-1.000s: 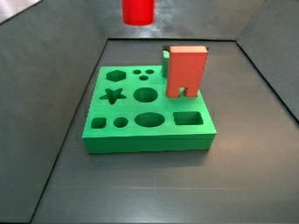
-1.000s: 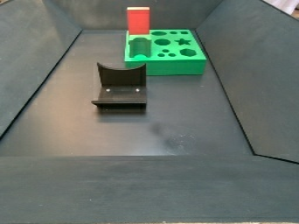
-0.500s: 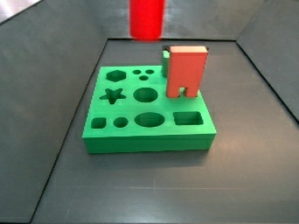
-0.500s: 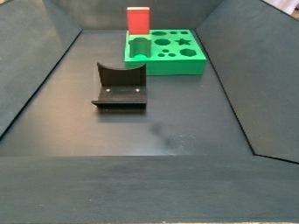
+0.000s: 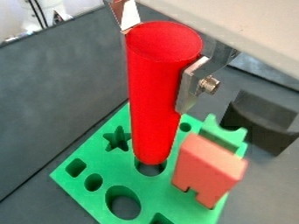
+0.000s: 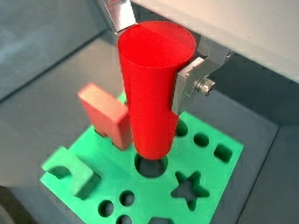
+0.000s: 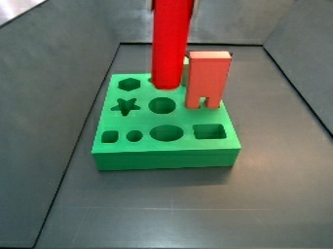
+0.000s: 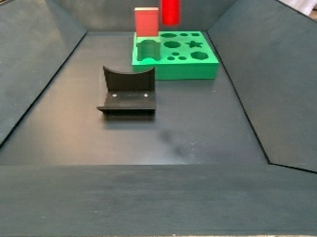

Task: Pick up the round object. Move up. Move to above the board. Insert the round object.
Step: Insert the round object.

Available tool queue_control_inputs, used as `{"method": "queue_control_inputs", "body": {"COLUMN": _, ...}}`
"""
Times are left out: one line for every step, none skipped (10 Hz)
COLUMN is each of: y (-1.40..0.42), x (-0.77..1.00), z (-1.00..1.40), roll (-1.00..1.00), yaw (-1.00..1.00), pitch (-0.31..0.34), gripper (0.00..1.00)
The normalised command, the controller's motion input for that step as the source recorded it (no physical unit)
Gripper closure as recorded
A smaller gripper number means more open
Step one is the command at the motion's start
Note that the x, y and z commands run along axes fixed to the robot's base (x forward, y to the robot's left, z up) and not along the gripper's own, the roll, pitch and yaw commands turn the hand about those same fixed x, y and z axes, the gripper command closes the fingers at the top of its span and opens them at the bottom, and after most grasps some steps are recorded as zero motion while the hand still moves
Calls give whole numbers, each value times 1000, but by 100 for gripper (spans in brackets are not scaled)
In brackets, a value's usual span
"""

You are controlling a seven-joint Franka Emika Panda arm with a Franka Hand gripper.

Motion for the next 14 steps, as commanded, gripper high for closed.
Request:
{"method": "queue_control_inputs", "body": {"y": 46, "x": -186, "z": -780, "roll": 93, "yaw": -183, "pitch": -37, "gripper": 100}}
{"method": "queue_control_inputs", "body": {"y": 40, "x": -197, "z": -563, "roll": 1, "yaw": -211, "pitch": -19, "gripper": 100}}
{"method": "queue_control_inputs", "body": {"y": 23, "x": -103, "z": -437, "roll": 46, "yaw": -214, "pitch": 0, "gripper": 100}}
{"method": "queue_control_inputs", "body": {"y": 54, "x": 0, "z": -297, "roll": 73, "yaw": -200, "pitch": 20, "gripper": 100}}
{"method": "queue_control_inputs", "body": {"y": 80, "x": 114, "z": 0, "roll": 253, "yaw": -23, "pitch": 77, "gripper": 100}}
{"method": "queue_control_inputs", "body": {"y": 149, "x": 217, "z": 0, "roll": 196, "yaw": 0, "pitch": 96, "gripper": 100}}
{"method": "queue_control_inputs", "body": {"y": 83, "x": 309, "z": -69, "roll": 149, "yaw": 0, "pitch": 94, "gripper": 100}}
{"method": "queue_control_inputs", "body": {"y": 0, "x": 249, "z": -191, "roll": 41, "yaw": 0, "pitch": 61, "gripper": 100}}
{"method": "queue_control_inputs", "body": {"y": 0, "x": -20, "z": -229, "roll": -81, "yaw": -83, "pitch": 0, "gripper": 100}}
{"method": "queue_control_inputs", "body": {"y": -20, "x": -123, "z": -154, "roll": -160, "yaw": -77, "pitch": 0, "gripper": 100}}
{"method": "queue_control_inputs", "body": {"y": 0, "x": -114, "z": -143, "roll": -117, "yaw": -77, "pitch": 0, "gripper": 100}}
{"method": "queue_control_inputs", "body": {"y": 0, "x": -194, "z": -143, "roll": -119, "yaw": -86, "pitch": -3, "gripper": 100}}
{"method": "queue_control_inputs", "body": {"y": 0, "x": -103, "z": -226, "roll": -133, "yaw": -37, "pitch": -9, "gripper": 100}}
{"method": "queue_control_inputs", "body": {"y": 0, "x": 97, "z": -460, "roll": -53, "yaw": -31, "pitch": 0, "gripper": 100}}
